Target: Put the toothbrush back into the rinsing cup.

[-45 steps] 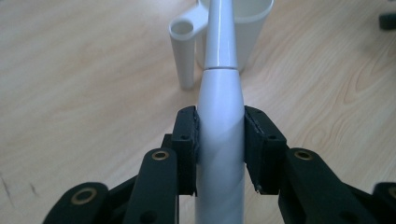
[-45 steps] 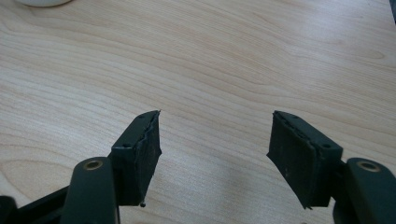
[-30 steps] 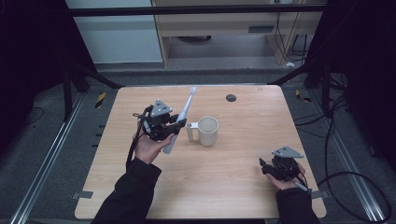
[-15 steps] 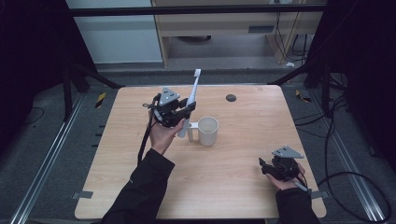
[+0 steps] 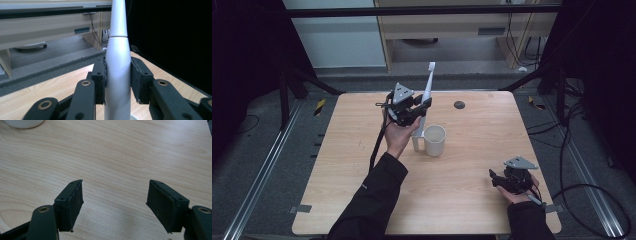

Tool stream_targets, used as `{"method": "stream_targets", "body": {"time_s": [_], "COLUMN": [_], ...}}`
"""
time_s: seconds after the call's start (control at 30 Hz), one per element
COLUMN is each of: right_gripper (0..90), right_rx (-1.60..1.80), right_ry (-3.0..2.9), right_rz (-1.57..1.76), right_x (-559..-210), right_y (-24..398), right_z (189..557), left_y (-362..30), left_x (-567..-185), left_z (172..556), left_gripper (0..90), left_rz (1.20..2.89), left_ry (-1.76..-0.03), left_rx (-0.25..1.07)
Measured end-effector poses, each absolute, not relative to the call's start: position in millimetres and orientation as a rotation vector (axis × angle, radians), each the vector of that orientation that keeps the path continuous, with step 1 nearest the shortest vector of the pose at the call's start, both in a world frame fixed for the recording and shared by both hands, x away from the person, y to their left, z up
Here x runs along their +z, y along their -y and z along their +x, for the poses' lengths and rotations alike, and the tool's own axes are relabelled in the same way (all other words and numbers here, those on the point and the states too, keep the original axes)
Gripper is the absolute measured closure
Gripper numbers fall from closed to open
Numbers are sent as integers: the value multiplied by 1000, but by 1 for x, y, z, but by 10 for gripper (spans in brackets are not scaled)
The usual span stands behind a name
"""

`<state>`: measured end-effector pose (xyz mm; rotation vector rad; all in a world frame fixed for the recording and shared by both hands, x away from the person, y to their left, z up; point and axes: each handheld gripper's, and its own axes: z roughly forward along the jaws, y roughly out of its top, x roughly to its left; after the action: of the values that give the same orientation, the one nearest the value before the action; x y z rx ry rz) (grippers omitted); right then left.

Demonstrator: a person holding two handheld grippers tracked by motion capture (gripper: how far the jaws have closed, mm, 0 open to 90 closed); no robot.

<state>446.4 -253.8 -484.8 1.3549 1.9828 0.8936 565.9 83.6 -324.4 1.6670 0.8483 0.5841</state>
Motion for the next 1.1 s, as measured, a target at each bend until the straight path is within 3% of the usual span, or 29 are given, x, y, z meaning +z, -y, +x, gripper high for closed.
{"method": "stream_targets", "body": {"time_s": [0.6,1.1], "right_gripper": [287,287], "right_rx": [895,898], "right_ry": [-1987,-1993], "right_rz": [1323,1320], "right_x": [-486,-486], "right_y": [253,251], "right_z": [447,447], "left_y": [-51,-46], "left_x": [-341,-364], "left_z": [584,589], "left_gripper": [664,664], "left_rz": [1654,1684], "left_ry": [-826,-848], "left_rx": [573,568]}}
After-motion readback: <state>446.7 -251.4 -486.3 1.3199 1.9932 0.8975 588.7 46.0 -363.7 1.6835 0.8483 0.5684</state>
